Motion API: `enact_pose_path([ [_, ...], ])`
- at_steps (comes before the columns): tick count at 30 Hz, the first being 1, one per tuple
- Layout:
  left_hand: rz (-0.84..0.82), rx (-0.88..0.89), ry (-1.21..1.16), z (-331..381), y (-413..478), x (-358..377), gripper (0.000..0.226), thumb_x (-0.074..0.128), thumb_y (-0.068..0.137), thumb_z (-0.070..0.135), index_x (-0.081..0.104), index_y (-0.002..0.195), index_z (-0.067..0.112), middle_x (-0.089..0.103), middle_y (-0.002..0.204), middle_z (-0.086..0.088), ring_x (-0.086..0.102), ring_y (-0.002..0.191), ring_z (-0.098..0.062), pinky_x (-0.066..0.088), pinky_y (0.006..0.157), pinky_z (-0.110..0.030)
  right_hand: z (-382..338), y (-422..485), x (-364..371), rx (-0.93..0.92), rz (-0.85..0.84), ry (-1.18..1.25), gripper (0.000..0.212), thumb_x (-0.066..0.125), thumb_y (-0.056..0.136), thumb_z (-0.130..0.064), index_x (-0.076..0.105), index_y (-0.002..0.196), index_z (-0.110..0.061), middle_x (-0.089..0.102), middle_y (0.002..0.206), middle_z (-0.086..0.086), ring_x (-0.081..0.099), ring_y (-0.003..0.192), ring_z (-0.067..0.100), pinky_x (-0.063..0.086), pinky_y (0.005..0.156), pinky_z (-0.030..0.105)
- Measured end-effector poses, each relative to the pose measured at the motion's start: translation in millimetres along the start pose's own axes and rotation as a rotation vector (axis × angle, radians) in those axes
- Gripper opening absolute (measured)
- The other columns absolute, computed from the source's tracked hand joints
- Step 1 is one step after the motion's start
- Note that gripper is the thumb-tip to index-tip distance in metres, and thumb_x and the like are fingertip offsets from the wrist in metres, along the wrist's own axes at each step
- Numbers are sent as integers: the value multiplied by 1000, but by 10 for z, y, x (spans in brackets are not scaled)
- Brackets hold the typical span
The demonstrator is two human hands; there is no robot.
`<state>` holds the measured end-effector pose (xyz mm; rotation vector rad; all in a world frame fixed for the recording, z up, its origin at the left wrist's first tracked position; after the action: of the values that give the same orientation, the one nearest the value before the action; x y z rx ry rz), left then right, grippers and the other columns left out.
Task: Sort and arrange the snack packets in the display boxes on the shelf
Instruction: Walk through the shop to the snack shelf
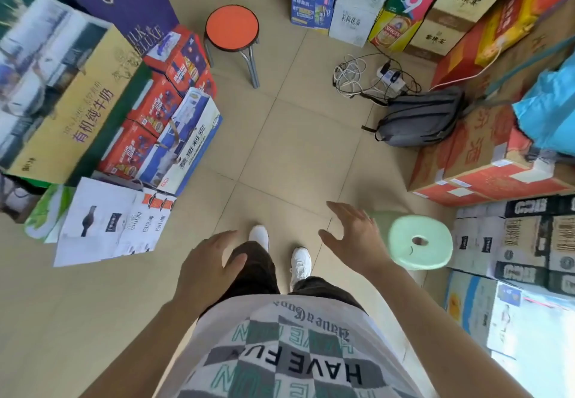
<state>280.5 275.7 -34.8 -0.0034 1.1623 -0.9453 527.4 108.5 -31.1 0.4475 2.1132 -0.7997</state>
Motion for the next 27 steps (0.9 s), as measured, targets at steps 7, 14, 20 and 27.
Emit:
enact_pose_path([
  [7,-32,-1,4,-113,1002,-432,62,48,88,55,54,143,26,52,147,8,51,131,-17,40,107,-34,-382,1085,-268,-35,11,-53,58,69,87,-42,56,140,-22,51,146,2,48,132,28,37,105,43],
  [14,-38,85,-34,24,2226,-1068,67,44,82,61,63,132,21,60,140,3,58,122,-24,48,100,-43,-513,1826,-541,110,23,-32,53,70,87,-39,59,136,-23,53,145,0,48,131,27,36,106,45],
  [20,-59,169,15,446,3259,-1548,70,41,82,62,63,132,18,61,139,1,60,121,-24,50,99,-43,-380,2310,-773,230,-1,15,51,69,86,-38,61,133,-21,56,140,0,52,126,28,41,102,47],
  [27,-85,163,37,892,4537,-1832,65,46,84,59,64,131,17,62,137,0,60,122,-24,50,100,-44,-213,3460,-1169,216,-45,60,52,67,88,-38,58,137,-21,53,144,0,49,130,27,39,106,45],
])
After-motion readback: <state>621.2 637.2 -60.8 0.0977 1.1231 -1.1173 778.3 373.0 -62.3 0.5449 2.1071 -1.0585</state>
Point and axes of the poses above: each hand's wrist, its own y-axis towards the middle knuckle, its own x-axis out of the palm, z = x × y, the point moved 5 cm from there along y, towards the middle knuckle
